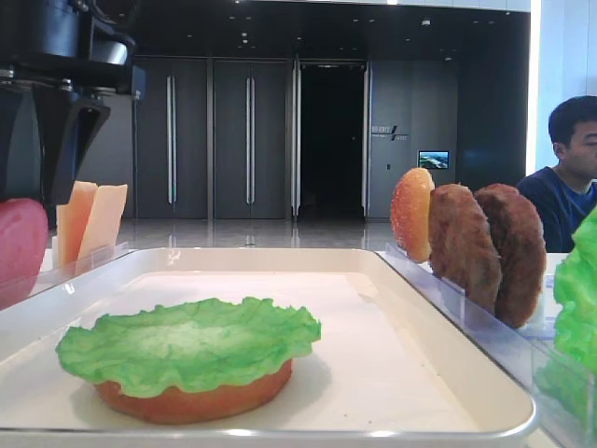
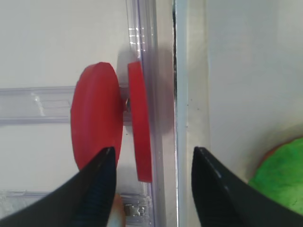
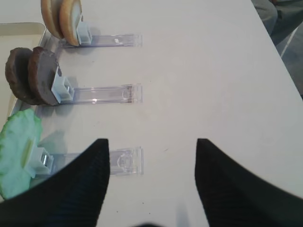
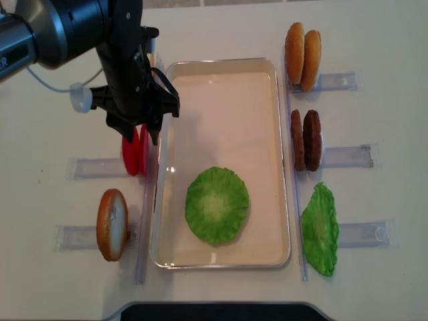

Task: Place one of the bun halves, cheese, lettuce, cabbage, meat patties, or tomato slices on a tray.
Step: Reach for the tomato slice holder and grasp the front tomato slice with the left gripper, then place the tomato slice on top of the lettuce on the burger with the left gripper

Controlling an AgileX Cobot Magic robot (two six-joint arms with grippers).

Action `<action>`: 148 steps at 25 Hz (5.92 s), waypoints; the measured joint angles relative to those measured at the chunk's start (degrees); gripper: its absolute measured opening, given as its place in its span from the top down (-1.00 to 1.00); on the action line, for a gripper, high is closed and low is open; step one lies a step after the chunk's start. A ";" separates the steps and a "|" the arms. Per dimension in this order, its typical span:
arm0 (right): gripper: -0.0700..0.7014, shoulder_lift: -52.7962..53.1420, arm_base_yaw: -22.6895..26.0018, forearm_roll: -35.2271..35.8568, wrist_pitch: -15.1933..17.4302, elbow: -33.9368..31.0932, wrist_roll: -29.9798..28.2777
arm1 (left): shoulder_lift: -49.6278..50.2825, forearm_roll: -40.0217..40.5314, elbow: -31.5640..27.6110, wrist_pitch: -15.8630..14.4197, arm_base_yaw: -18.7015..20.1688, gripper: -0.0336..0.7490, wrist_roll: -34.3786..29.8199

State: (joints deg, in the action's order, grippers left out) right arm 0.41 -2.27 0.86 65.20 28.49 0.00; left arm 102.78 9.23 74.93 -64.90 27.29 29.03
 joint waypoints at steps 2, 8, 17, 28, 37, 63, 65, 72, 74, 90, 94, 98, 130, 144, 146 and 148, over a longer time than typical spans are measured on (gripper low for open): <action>-0.26 0.00 0.00 0.00 0.00 0.00 0.00 | 0.39 -0.05 0.00 0.40 0.00 -0.09 0.00; -0.26 0.00 0.00 0.00 0.00 0.00 0.00 | 2.16 -0.05 0.00 1.28 0.00 -0.09 0.00; -0.26 0.00 0.00 0.00 0.00 0.00 0.00 | 3.84 0.06 0.00 1.39 0.00 0.00 -0.12; -0.26 0.00 0.00 0.00 0.00 0.00 0.00 | 3.84 1.92 0.06 -0.80 0.00 0.73 -2.52; -0.26 0.00 0.00 0.00 0.00 0.00 0.00 | 3.84 4.76 0.06 -3.32 0.00 0.75 -3.05; -0.26 0.00 0.00 0.00 0.00 0.00 0.00 | -0.29 3.98 0.06 -3.95 0.00 0.75 -3.72; -0.26 0.00 0.00 0.00 0.00 0.00 0.00 | -1.10 3.91 0.06 -4.13 0.00 0.75 -3.72; -0.26 0.00 0.00 0.00 0.00 0.00 0.00 | -4.82 2.58 0.06 -4.46 0.00 0.75 -3.65; -0.26 0.00 0.00 0.00 0.00 0.00 0.00 | -5.68 1.91 0.06 -4.53 0.00 0.75 -3.43; -0.26 0.00 0.00 0.00 0.00 0.00 0.00 | -7.94 -15.49 0.00 -1.10 0.00 0.76 -9.01; -0.26 0.00 0.00 0.00 0.00 0.00 0.00 | -7.94 -21.86 0.00 0.01 0.00 0.76 -13.75; -0.26 0.00 0.00 0.00 0.00 0.00 0.00 | -7.94 -30.66 0.00 2.85 0.00 0.76 -20.69; -0.26 0.00 0.00 0.01 0.00 0.00 0.00 | -1.86 -53.43 -12.27 3.75 -2.27 0.76 -53.81; -0.26 0.00 0.00 0.01 0.00 0.00 0.00 | 1.33 -54.43 -12.27 3.95 -2.27 0.76 -54.10; -0.26 0.00 0.00 0.01 0.00 0.00 0.00 | 2.07 -54.43 -12.27 4.07 -2.27 0.76 -54.10; -0.26 0.00 0.00 0.01 0.00 0.00 0.00 | 2.72 -54.43 -12.27 4.30 -2.27 0.76 -54.27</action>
State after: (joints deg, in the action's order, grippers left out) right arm 0.41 -2.27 0.87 65.20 28.49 0.00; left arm 105.49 -45.19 62.66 -60.60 25.02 -25.25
